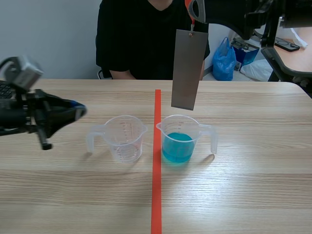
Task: Do the redox reaction experiment.
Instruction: 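Raise the plate and point at it, then put the plate into the left beaker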
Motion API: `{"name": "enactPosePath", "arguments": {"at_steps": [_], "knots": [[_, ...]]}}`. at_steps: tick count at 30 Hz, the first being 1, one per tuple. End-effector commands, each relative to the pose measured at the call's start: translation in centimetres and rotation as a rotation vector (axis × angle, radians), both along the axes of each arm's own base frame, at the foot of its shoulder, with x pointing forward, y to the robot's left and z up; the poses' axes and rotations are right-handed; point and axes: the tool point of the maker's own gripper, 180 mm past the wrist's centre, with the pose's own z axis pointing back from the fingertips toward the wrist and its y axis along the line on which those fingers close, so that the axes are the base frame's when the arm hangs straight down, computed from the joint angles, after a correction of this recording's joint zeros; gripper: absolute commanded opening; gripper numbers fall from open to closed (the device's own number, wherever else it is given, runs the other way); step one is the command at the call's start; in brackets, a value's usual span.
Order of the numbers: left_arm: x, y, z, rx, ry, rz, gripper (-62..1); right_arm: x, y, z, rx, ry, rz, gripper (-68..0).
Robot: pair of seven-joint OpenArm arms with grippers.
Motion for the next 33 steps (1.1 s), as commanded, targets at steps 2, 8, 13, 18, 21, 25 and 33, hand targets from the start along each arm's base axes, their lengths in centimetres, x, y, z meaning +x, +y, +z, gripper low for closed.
{"name": "enactPosePath", "arguments": {"at_steps": [2, 8, 13, 18, 21, 25, 33], "knots": [[-1.4, 4.7, 0.2, 0.032, 0.005, 0.081, -56.9, -0.2, 0.2, 1.4, 0.022, -0.039, 0.015, -66.0], [-7.9, 13.2, -2.4, 0.123, 0.104, 0.274, -56.9, -0.2, 0.2, 1.4, 0.022, -0.039, 0.015, -66.0], [-15.2, 17.2, -4.3, 0.151, 0.146, 0.438, -56.9, -0.2, 0.2, 1.4, 0.021, -0.039, 0.015, -66.0], [-22.4, 19.2, -5.3, 0.254, 0.085, 0.603, -56.9, -0.2, 0.2, 1.4, 0.022, -0.040, 0.015, -66.0], [-26.2, 18.4, -6.6, 0.356, 0.069, 0.616, -56.9, -0.2, 0.2, 1.4, 0.022, -0.040, 0.015, -66.0], [-30.4, 15.8, -8.7, 0.500, 0.078, 0.554, -56.9, -0.2, 0.2, 1.4, 0.022, -0.040, 0.015, -66.0], [-34.0, 11.2, -8.9, 0.615, 0.010, 0.424, -56.9, -0.2, 0.2, 1.5, 0.022, -0.040, 0.016, -66.0]]}}
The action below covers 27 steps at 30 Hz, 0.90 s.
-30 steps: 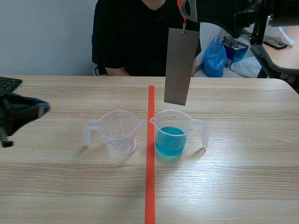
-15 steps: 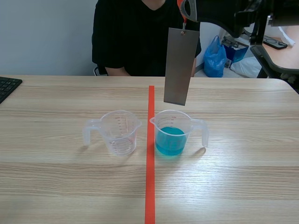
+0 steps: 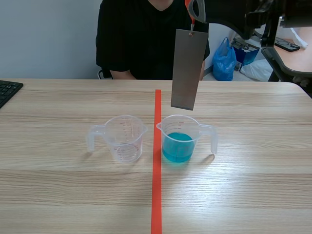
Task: Do the redox reaction experiment.
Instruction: 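Put the plate into the left beaker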
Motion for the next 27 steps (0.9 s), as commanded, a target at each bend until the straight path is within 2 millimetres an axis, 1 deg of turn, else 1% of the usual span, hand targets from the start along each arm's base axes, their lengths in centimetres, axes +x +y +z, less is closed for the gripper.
{"name": "enactPosePath", "arguments": {"at_steps": [1, 5, 9, 14, 22, 27], "knots": [[0.4, -0.2, 0.8, -0.005, -0.020, -0.038, -56.9, -0.2, 0.2, 1.5, 0.019, -0.042, 0.015, -66.0], [0.5, -0.5, 0.7, -0.007, -0.018, -0.053, -56.9, -0.1, 0.2, 1.6, 0.020, -0.048, 0.016, -66.0], [1.3, -0.3, 0.7, 0.000, -0.035, -0.053, -56.9, 0.0, 0.5, 2.0, 0.030, -0.059, 0.018, -66.0], [1.4, -0.3, 0.7, -0.001, -0.037, -0.053, -56.9, 0.0, 1.3, 1.9, 0.019, -0.064, 0.032, -66.0], [1.3, -0.8, 0.5, -0.015, -0.034, -0.062, -56.9, -0.1, 3.9, 2.0, 0.014, -0.086, 0.068, -66.0], [1.3, -1.1, 0.4, -0.023, -0.033, -0.065, -56.9, -0.1, 5.9, 2.1, 0.013, -0.103, 0.086, -66.0]]}}
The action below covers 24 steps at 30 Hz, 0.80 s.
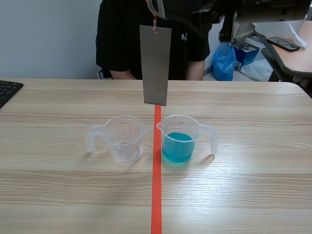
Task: Do the redox reaction experiment.
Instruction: 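Put the plate into the left beaker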
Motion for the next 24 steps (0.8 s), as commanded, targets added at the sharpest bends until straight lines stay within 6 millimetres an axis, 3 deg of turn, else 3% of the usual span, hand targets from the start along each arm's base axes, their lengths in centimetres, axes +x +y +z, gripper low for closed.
{"name": "enactPosePath", "arguments": {"at_steps": [1, 12, 24], "knots": [[-0.2, 0.0, 0.4, -0.006, -0.003, -0.010, -56.9, -0.3, 0.9, 1.5, 0.020, -0.045, 0.025, -66.0], [-0.7, -1.3, 0.1, -0.040, 0.016, -0.043, -56.9, 0.0, 5.5, 0.7, 0.018, -0.042, 0.072, -66.0], [-1.4, -3.1, -0.6, -0.085, 0.068, -0.125, -56.9, 1.4, 7.3, -0.7, 0.026, -0.010, 0.082, -66.0]]}}
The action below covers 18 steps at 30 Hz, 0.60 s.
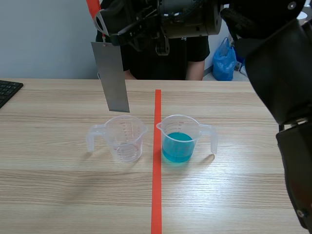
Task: Do the redox reaction experiment.
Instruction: 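Put the plate into the left beaker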
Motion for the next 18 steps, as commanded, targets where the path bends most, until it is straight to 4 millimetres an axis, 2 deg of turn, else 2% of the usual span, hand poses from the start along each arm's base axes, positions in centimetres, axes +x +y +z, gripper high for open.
{"name": "enactPosePath", "arguments": {"at_steps": [1, 9, 18], "knots": [[-0.5, 0.1, 0.1, 0.002, 0.014, 0.001, -56.9, 0.2, 0.2, 1.6, 0.037, -0.044, 0.014, -66.0], [-0.5, -0.3, 0.0, -0.005, 0.021, -0.012, -56.9, 1.1, 0.2, 0.5, 0.069, -0.001, -0.001, -66.0], [-0.5, -0.3, 0.0, -0.005, 0.020, -0.012, -56.9, 2.4, 0.4, -2.0, 0.064, 0.014, -0.036, -66.0]]}}
